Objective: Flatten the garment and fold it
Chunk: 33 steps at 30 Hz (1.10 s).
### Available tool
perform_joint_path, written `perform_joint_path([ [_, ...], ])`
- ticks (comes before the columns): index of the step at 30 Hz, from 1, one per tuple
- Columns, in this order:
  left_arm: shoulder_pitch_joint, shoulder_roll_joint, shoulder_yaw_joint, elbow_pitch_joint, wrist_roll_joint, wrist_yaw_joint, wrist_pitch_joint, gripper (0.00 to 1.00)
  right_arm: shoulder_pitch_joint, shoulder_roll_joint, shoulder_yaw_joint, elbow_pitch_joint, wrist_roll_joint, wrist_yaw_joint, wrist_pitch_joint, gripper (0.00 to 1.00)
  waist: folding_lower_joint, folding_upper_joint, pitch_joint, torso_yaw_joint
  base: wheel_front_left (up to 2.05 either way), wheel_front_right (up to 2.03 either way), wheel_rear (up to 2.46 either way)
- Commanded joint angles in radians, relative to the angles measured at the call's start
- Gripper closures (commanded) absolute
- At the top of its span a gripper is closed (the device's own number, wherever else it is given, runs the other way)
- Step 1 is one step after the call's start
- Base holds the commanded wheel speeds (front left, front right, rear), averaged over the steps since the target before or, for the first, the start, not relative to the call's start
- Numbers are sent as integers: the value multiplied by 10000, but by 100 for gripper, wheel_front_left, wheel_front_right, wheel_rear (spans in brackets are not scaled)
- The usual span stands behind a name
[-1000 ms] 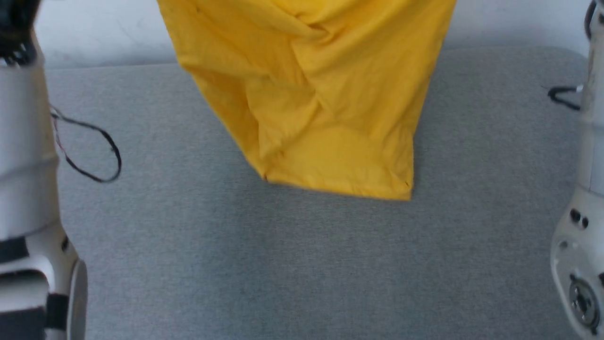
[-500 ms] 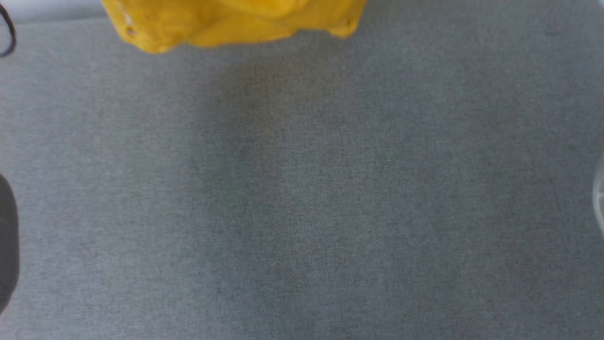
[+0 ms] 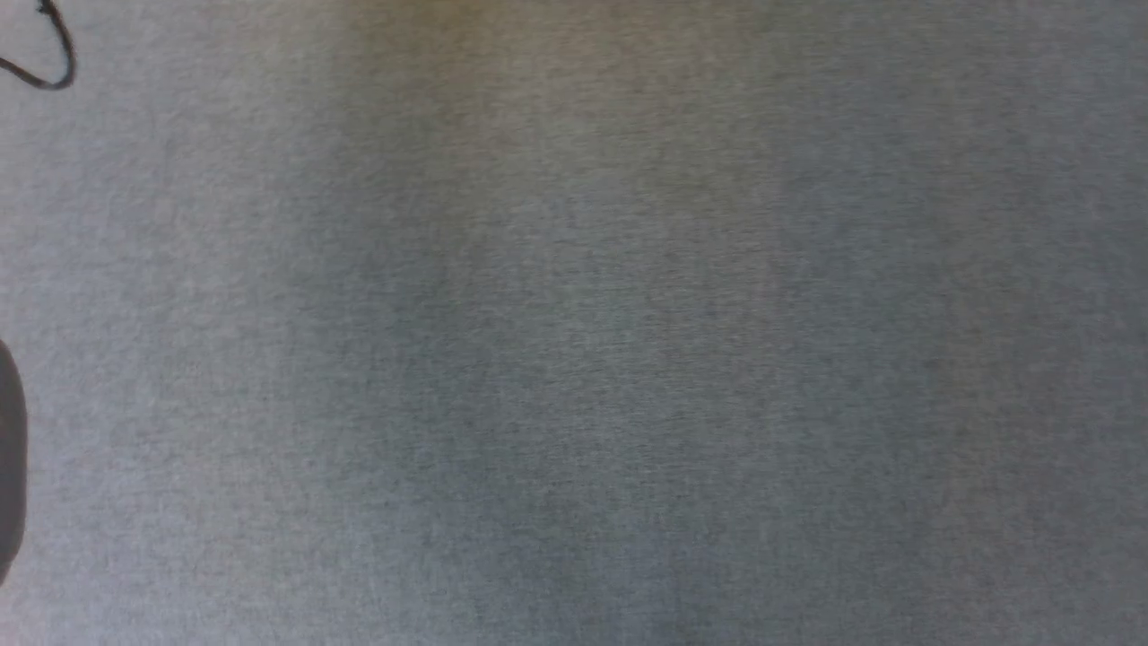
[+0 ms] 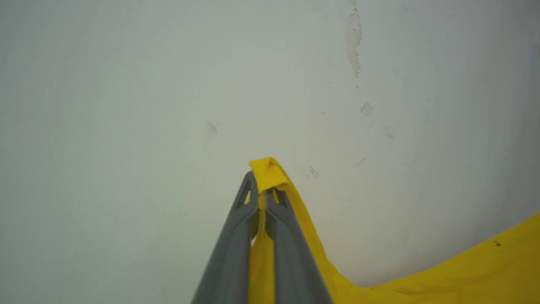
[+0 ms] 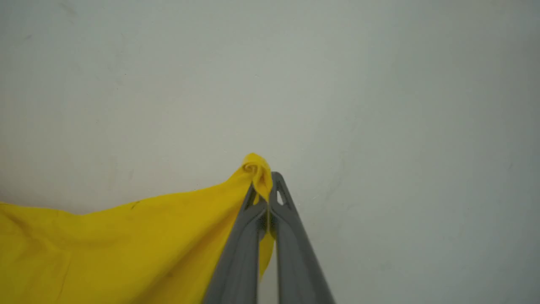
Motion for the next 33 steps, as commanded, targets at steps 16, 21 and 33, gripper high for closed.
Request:
perform_joint_path([
  [16,1330,1407,-1648,-1201,-3009,-79,-1113,100,428,-303,1397,-705,1188,-7,-1051,100,0,-1,2250,654,0,0,0],
  [21,2417,1804,-1931,-2019,-3647,-79,-1506,100,1742,-302,2032,-2040,2481,-7,-886,100,0,-1,2201,749,0,0,0],
  [33,7308,2212,-1894,-4587,-3738,693,-2139,100,7747,-347,2154,-6689,4568,-7,158,100,0,-1,909,474,0,0,0],
])
